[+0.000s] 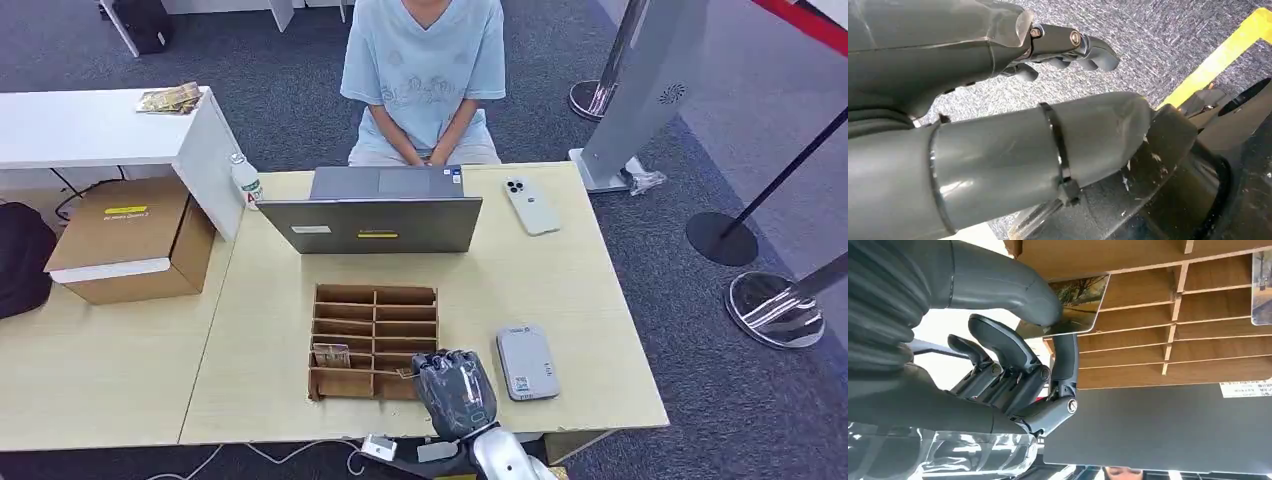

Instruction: Pass the card to the sensor for recognition and then transmit it.

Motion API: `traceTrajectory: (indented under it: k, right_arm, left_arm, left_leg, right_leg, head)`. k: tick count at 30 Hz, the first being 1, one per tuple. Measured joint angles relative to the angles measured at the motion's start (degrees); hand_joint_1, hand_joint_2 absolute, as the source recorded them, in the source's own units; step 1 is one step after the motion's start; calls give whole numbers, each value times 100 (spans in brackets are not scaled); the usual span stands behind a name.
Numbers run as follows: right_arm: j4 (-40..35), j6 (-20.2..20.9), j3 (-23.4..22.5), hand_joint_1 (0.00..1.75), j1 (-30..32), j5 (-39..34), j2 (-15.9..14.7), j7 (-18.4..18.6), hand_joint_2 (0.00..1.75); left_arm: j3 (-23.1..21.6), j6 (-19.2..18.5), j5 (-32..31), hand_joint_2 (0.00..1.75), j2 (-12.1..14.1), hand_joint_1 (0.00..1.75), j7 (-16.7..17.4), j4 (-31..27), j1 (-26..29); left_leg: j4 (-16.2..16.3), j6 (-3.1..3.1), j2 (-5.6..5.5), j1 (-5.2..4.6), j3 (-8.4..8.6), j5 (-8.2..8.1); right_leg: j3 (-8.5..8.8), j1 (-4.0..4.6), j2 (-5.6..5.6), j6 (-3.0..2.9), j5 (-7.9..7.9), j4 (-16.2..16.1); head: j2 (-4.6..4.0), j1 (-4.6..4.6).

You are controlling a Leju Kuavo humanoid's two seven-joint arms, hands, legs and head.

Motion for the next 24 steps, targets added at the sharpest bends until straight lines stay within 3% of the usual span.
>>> traceTrajectory:
  k: [24]
  right_arm:
    - [-148,-111,-11,175,53,-22,15,-44,175]
  left_arm:
    - [39,0,-61,0,0,0,-46,0,1]
  left_leg:
    - [0,0,0,0,0,0]
  right_leg:
    - [-1,0,0,0,0,0]
  head:
    - [0,0]
